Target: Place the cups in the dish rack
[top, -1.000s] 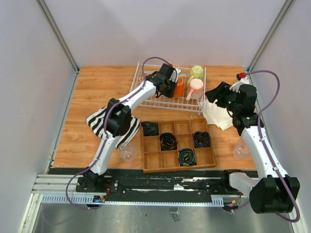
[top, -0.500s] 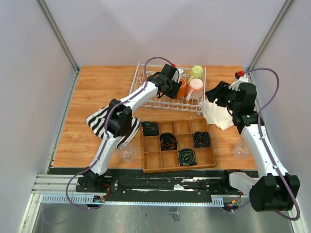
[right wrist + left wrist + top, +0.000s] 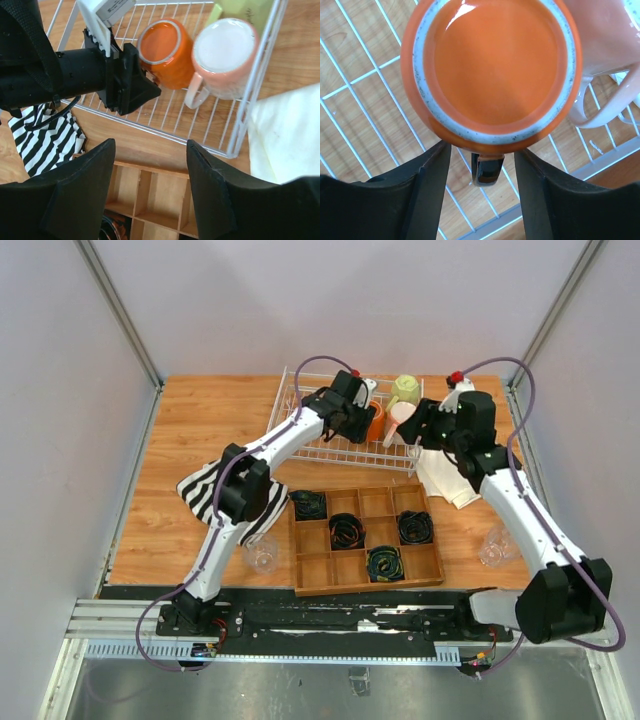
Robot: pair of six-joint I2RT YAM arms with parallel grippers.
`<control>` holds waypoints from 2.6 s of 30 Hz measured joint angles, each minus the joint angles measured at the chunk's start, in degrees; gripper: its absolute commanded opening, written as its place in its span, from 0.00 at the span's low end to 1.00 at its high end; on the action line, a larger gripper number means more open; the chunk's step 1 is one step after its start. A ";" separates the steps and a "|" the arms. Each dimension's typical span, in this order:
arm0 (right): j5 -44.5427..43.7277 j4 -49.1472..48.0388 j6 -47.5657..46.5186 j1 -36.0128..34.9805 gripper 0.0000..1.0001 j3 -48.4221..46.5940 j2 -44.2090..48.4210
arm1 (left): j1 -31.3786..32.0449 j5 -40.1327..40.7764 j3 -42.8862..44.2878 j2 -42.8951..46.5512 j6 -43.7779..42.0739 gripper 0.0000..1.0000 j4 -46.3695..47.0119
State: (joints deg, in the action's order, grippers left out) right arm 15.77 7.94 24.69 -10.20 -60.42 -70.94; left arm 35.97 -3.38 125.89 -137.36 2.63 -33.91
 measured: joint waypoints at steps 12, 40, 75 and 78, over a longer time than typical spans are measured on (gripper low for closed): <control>-5.88 10.64 2.25 -8.37 0.55 -15.82 -15.30 | -2.54 0.35 -6.23 10.14 1.75 0.62 0.42; -20.37 29.62 19.23 -17.22 0.56 -40.72 -41.42 | -6.23 8.90 -30.36 39.10 5.55 0.64 4.28; -25.79 26.32 19.08 -17.27 0.56 -58.25 -59.14 | -7.74 9.29 -40.30 46.14 5.51 0.63 5.77; -25.86 26.14 18.62 -16.81 0.56 -58.90 -59.39 | -7.78 9.07 -40.28 46.10 5.38 0.63 5.75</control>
State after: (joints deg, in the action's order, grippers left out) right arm -10.09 34.09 43.31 -27.00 -119.33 -130.32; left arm 28.18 5.69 85.60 -91.26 8.01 -28.16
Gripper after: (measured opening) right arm 0.563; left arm 0.634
